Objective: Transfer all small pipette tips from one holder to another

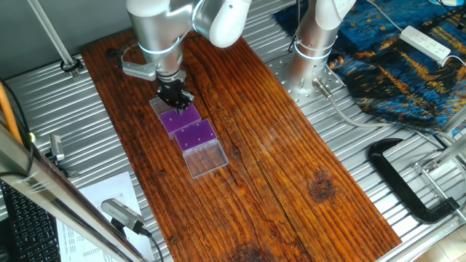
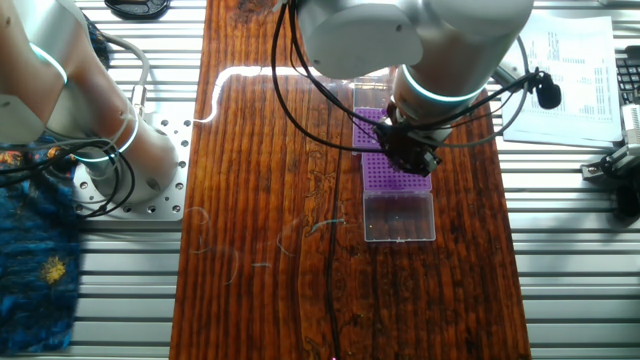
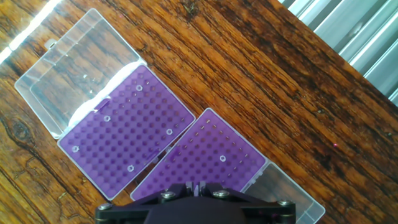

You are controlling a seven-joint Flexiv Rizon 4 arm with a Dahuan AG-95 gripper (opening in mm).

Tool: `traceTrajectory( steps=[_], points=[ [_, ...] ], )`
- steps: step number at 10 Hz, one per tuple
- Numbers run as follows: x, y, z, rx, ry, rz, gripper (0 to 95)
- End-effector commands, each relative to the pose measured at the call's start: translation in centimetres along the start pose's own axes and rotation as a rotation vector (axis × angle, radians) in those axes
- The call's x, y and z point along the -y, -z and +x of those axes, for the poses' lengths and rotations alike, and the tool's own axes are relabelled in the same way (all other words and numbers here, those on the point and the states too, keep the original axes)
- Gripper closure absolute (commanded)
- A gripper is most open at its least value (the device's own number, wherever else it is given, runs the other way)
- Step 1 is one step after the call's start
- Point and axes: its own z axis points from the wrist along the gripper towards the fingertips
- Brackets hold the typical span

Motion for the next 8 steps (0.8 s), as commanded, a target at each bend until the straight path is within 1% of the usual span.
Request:
traceTrajectory(
  steps=[1,8],
  points=[
    [-0.02,0.04,0.02,0.000,0.000,0.000,95.0],
    [0.00,-0.13,0.04,-0.005,-0.002,0.004,95.0]
  ],
)
